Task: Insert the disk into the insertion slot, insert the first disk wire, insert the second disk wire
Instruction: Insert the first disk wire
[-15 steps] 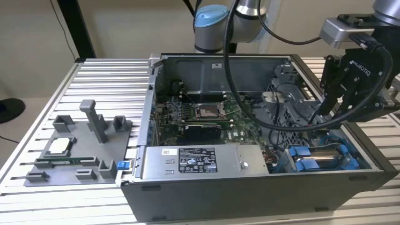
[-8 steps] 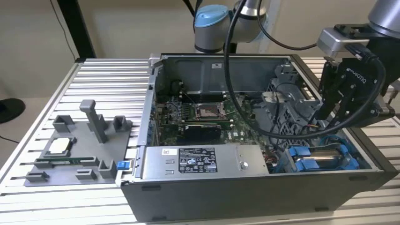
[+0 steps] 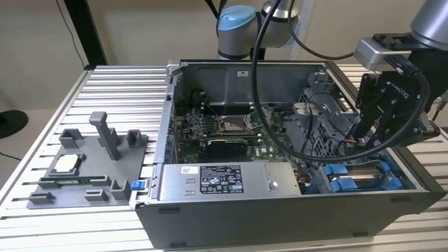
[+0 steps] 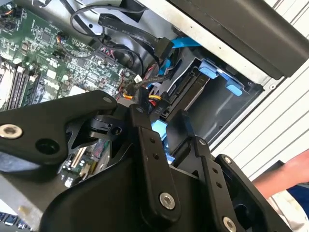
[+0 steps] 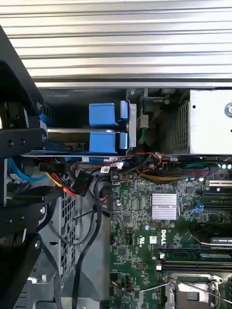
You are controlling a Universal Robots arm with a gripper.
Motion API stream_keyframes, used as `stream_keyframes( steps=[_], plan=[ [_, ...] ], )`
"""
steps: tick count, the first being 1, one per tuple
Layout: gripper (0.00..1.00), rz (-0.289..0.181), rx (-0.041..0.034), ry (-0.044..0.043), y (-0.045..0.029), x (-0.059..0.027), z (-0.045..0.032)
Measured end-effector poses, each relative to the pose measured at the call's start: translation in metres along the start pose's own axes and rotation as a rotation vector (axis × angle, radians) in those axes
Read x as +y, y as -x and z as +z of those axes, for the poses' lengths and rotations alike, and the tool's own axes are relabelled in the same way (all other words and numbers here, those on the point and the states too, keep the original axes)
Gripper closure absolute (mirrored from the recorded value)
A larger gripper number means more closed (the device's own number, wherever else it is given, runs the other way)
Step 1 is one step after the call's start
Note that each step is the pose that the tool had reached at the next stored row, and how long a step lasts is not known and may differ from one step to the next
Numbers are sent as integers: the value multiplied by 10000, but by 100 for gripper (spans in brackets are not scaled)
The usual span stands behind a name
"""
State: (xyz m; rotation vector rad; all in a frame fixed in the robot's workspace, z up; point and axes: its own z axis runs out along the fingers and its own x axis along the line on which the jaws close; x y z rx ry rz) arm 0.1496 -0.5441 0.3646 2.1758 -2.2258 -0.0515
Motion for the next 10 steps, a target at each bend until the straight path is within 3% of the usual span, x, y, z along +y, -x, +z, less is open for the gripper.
stream_keyframes(
  steps=[10],
  plan=[
    [0,73,-4,1,0,13,45]
  ],
)
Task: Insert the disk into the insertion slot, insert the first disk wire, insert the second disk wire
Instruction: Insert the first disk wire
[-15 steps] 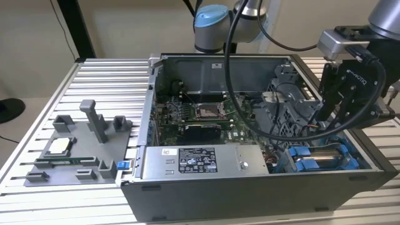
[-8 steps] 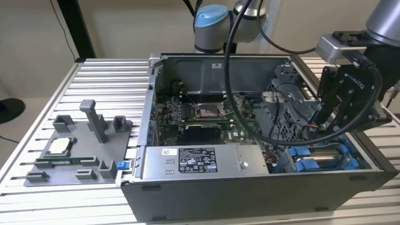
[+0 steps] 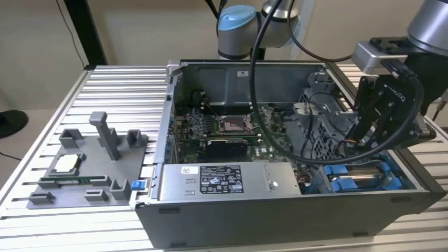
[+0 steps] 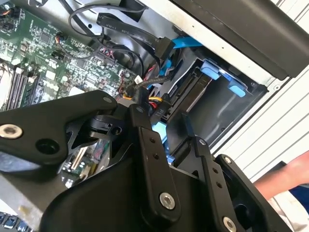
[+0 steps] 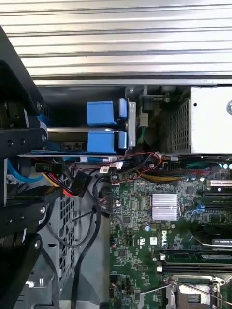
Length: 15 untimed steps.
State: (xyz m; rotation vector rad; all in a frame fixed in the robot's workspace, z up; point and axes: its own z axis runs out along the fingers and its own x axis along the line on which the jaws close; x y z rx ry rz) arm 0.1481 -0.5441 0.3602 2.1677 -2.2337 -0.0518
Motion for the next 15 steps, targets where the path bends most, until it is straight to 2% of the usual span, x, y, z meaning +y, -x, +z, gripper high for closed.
stream_keyframes(
  steps=[7,8,15],
  plan=[
    [0,40,-3,0,7,3,4],
    [100,41,-2,0,9,3,3],
    [100,41,-2,0,14,3,0]
  ],
)
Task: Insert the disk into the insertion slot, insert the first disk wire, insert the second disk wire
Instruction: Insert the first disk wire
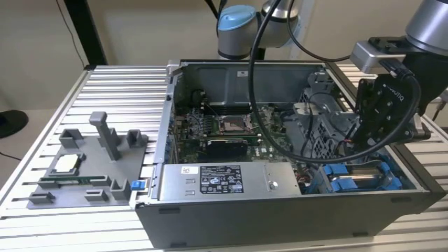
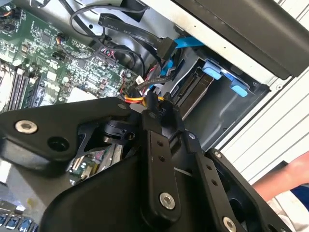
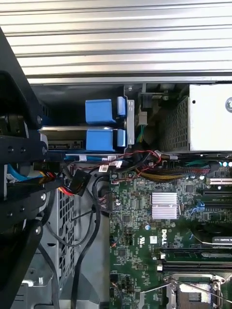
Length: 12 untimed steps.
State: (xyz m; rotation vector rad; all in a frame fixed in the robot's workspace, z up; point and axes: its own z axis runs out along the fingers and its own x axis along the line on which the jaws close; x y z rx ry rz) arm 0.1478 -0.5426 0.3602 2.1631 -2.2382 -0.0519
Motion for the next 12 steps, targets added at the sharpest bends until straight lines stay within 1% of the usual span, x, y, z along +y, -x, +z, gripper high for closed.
stream_keyframes(
  steps=[12],
  plan=[
    [100,0,4,0,6,0,0]
  ],
)
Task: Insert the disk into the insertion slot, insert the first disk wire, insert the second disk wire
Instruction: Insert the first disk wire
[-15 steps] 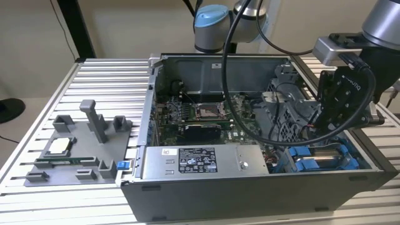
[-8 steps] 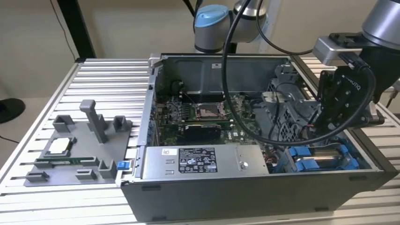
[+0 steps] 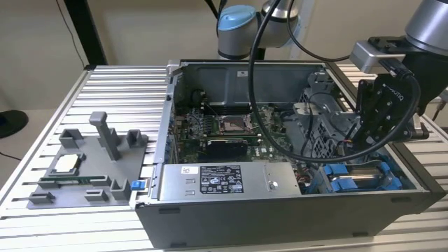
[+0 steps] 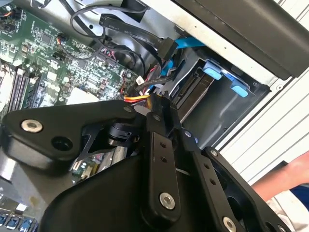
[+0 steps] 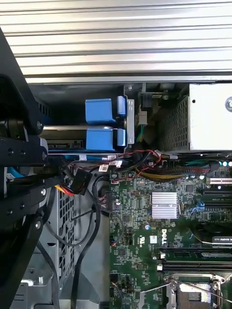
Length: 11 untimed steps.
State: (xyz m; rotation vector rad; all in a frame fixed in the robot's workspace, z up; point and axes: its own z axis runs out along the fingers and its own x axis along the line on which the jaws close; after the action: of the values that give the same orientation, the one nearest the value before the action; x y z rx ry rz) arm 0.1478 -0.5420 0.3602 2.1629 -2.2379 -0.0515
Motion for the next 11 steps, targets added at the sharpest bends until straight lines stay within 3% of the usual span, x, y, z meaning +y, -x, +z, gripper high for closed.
stream_keyframes(
  steps=[11],
  plan=[
    [100,2,2,2,-44,-20,13]
  ],
)
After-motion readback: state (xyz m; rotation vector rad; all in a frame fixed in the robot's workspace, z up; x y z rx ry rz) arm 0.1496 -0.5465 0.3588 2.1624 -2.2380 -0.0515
